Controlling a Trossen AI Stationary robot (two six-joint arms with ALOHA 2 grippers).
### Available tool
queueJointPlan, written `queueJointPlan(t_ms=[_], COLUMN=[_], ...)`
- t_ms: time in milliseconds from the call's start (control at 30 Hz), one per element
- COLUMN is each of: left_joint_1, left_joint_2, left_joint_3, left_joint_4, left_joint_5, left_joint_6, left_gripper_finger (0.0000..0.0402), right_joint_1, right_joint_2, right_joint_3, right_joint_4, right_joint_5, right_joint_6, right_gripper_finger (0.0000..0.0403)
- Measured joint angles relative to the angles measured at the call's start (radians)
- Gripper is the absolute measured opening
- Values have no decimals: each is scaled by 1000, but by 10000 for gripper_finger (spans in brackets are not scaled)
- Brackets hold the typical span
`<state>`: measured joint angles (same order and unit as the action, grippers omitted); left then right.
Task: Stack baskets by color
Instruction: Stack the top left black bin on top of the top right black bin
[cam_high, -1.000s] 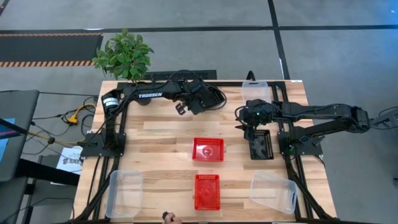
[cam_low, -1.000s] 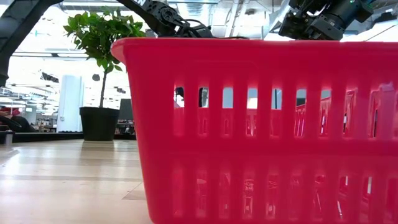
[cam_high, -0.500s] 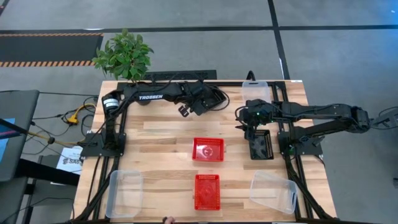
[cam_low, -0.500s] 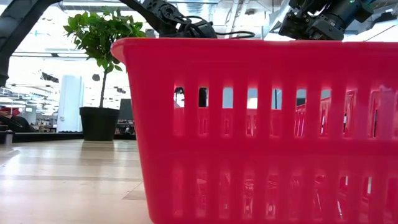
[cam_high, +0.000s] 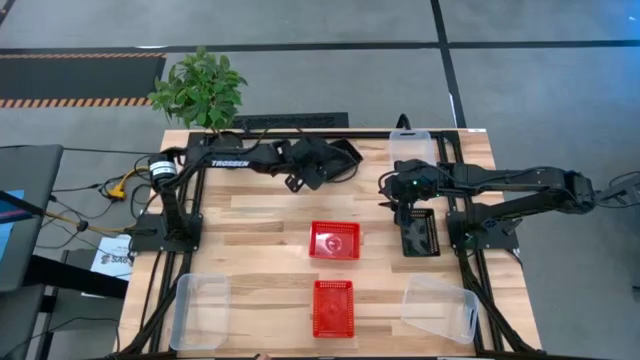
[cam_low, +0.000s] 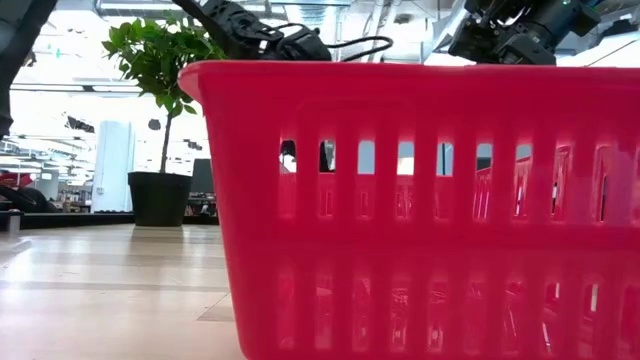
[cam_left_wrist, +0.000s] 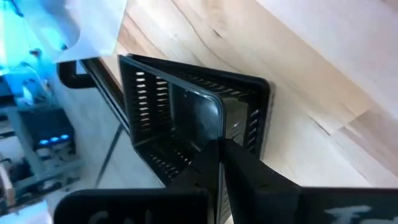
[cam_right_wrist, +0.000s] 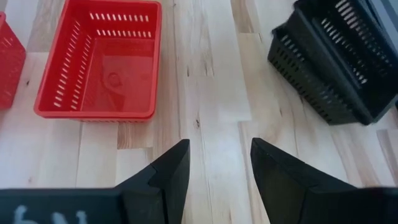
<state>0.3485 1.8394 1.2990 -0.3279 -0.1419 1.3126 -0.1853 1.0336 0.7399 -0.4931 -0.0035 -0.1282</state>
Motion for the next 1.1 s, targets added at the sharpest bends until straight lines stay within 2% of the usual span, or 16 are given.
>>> queueJointPlan(t_ms=[267, 433, 667, 833, 1100], left_joint_1=[3, 24, 90, 97, 99], left_joint_2=[12, 11, 10, 10, 10], left_joint_3=[-77, -103, -107, -107, -106], left_joint_4=[12, 14, -31, -9, -8], left_joint_5=[25, 4, 28, -19, -16], left_joint_6=[47, 212, 465, 639, 699], left_gripper_finger=[0, 0, 0, 0, 0], right_joint_1=[-1, -2, -18, -42, -89], right_joint_2=[0, 0, 0, 0, 0], right_joint_3=[0, 0, 0, 0, 0], right_joint_4=[0, 9, 15, 19, 68], right_joint_5=[0, 0, 0, 2, 1], right_joint_6=[-2, 7, 25, 42, 44], right_gripper_finger=[191, 191, 191, 191, 191])
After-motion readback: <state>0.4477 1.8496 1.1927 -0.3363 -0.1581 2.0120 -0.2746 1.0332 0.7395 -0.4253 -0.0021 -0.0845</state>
